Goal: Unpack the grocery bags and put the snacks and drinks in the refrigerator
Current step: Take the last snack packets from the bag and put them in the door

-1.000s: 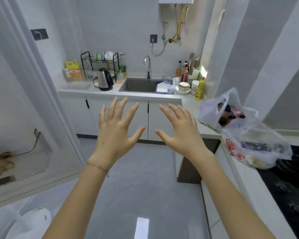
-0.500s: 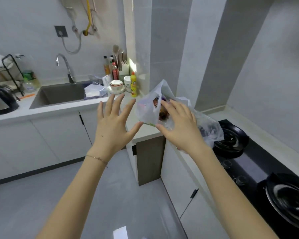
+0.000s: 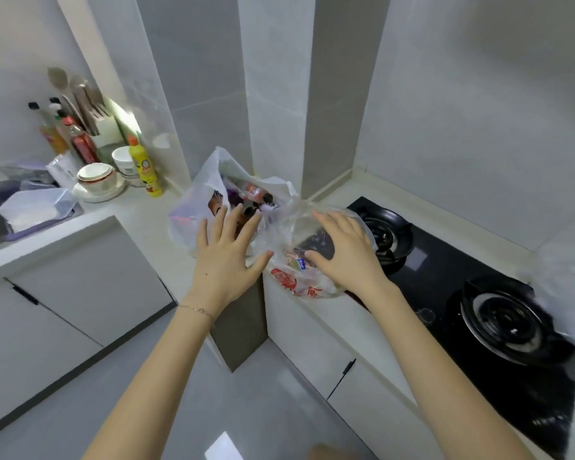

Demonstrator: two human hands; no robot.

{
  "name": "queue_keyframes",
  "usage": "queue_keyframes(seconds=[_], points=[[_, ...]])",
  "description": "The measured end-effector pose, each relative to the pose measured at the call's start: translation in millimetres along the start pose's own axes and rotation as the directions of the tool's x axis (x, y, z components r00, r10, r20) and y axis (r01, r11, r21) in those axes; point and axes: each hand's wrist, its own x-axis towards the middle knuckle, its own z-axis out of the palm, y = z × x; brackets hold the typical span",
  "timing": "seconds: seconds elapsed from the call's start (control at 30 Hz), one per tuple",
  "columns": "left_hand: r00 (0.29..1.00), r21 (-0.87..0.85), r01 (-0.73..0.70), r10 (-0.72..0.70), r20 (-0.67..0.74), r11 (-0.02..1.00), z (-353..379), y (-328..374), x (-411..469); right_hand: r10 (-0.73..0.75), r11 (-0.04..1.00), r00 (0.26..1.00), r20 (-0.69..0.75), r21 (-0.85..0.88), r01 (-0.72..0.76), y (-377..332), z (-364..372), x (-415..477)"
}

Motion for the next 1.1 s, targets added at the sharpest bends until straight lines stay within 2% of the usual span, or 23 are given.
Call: queue_keyframes(seconds=[0.27, 0.43, 0.6, 0.77, 0.97, 1.1], points=[[0.978, -0.007, -0.098, 0.098, 0.182, 0.995, 87, 1, 61, 0.143, 0.99, 0.985, 0.096, -0.005, -0.144, 75, 38, 38], [0.949, -0.005, -0.101, 0.098, 0.301, 0.995, 141, -2, 96, 0.167, 0.986, 0.965, 0.2, -0.033, -0.164, 111, 68, 81], [0.929, -0.031, -0.115, 0.119, 0.35, 0.993, 180, -5, 125, 0.156, 0.985, 0.952, 0.264, -0.117, -0.129, 138, 100, 118], [0.857, -0.101, -0.163, 0.192, 0.479, 0.981, 219, -11, 134, 0.184, 0.981, 0.914, 0.362, -0.121, -0.15, 152, 128, 128], [0.768, -0.156, -0.212, 0.263, 0.584, 0.965, 251, -20, 138, 0.258, 0.962, 0.923, 0.286, -0.159, -0.22, 163, 157, 124], [0.742, -0.201, -0.244, 0.316, 0.591, 0.949, 271, -34, 139, 0.319, 0.943, 0.884, 0.341, -0.205, -0.262, 167, 165, 123]])
